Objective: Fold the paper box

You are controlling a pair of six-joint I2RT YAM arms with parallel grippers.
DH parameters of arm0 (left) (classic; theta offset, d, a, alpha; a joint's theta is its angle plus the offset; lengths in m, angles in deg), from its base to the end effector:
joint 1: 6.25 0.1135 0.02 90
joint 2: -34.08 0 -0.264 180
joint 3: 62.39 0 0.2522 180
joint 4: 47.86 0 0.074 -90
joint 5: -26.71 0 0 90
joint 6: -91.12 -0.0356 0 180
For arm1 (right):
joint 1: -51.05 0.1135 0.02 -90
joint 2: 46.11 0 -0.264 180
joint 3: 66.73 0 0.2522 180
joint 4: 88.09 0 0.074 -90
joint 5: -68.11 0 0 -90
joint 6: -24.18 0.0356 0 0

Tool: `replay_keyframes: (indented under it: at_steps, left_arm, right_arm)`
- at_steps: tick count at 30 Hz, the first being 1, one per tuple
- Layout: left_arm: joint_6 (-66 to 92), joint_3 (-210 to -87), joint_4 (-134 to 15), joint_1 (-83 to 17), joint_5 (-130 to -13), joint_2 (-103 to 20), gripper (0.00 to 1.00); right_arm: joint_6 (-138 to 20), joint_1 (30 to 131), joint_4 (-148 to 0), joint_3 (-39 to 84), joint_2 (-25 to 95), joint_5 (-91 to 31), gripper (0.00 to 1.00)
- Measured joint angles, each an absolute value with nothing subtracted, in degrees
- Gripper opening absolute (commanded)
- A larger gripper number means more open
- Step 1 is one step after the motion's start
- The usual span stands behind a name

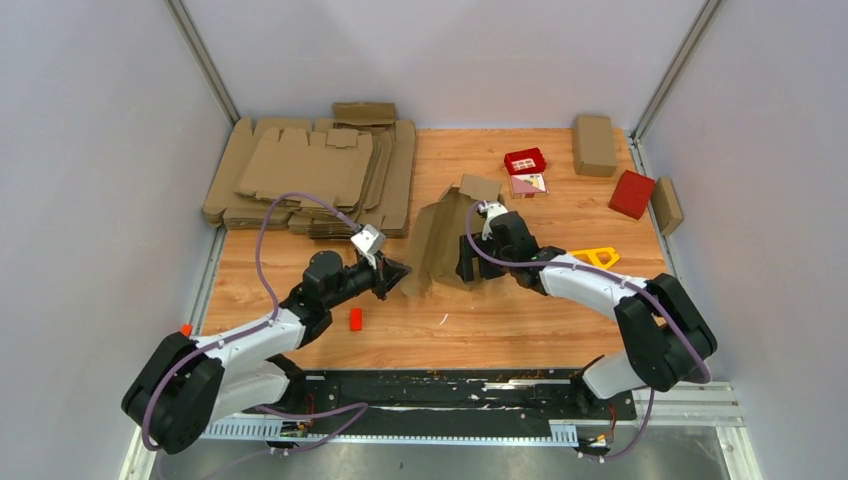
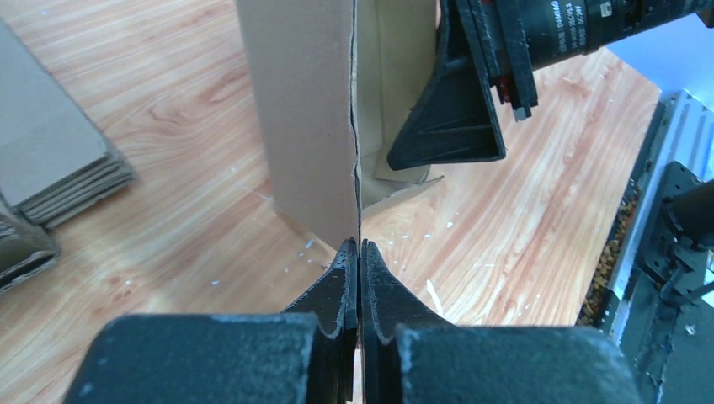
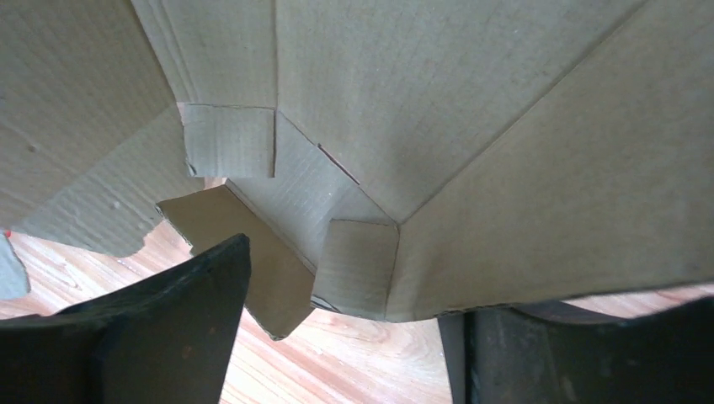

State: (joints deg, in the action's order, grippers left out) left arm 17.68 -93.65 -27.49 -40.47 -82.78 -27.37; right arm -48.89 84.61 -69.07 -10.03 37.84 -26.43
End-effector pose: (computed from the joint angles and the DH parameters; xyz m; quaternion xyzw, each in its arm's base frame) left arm 0.1734 -0.1323 0.2002 0.2235 0.7283 -0.3891 0.5179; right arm 0.2418 0.1638 0.1814 -0.1487 0.9155 0.1920 0.3209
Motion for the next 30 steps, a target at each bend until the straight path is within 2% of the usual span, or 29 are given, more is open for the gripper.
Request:
replay_keyframes:
  at_steps: [4,8,10,12,13,17,24,27,30]
  left_arm:
    - [17.90,-93.65,-25.59,-40.95,-85.38,-29.45,0.00]
    - [18.82,-93.73,-22.70,-41.12,-89.11,-32.07,0.00]
    - [19.56,-94.08,-21.17,-41.15,-91.56,-33.80,0.00]
    - [20.41,-94.65,-19.73,-41.17,-93.81,-35.52,0.04]
    - [20.67,-95.05,-19.40,-41.17,-94.71,-36.35,0.06]
    - [20.26,-96.84,-22.22,-41.32,-93.86,-36.94,0.21]
    - [18.47,-95.24,-28.23,-41.41,-82.99,-28.09,0.71]
    - [18.12,-94.59,-29.32,-41.43,-77.92,-25.51,0.79]
    - [18.31,-94.72,-29.56,-40.58,-74.95,-27.04,0.81]
  right_arm:
    - [-48.41,84.66,-69.47,-10.03,37.92,-27.19,0.64]
    - [-48.33,84.66,-69.47,-10.03,37.92,-27.00,0.69]
    - [-48.57,84.66,-69.45,-10.03,37.92,-26.95,0.59]
    - [-49.09,84.68,-69.47,-10.10,37.92,-26.89,0.46]
    - [-49.33,84.68,-69.58,-10.32,37.90,-26.80,0.42]
    - [-49.66,84.68,-69.77,-11.63,37.77,-25.01,0.36]
    - [-51.17,85.25,-69.66,-12.90,35.19,-19.92,0.35]
    - [-52.76,86.71,-69.88,-13.75,32.48,-17.14,0.34]
    - [-54.45,89.16,-70.01,-14.03,30.69,-13.71,0.33]
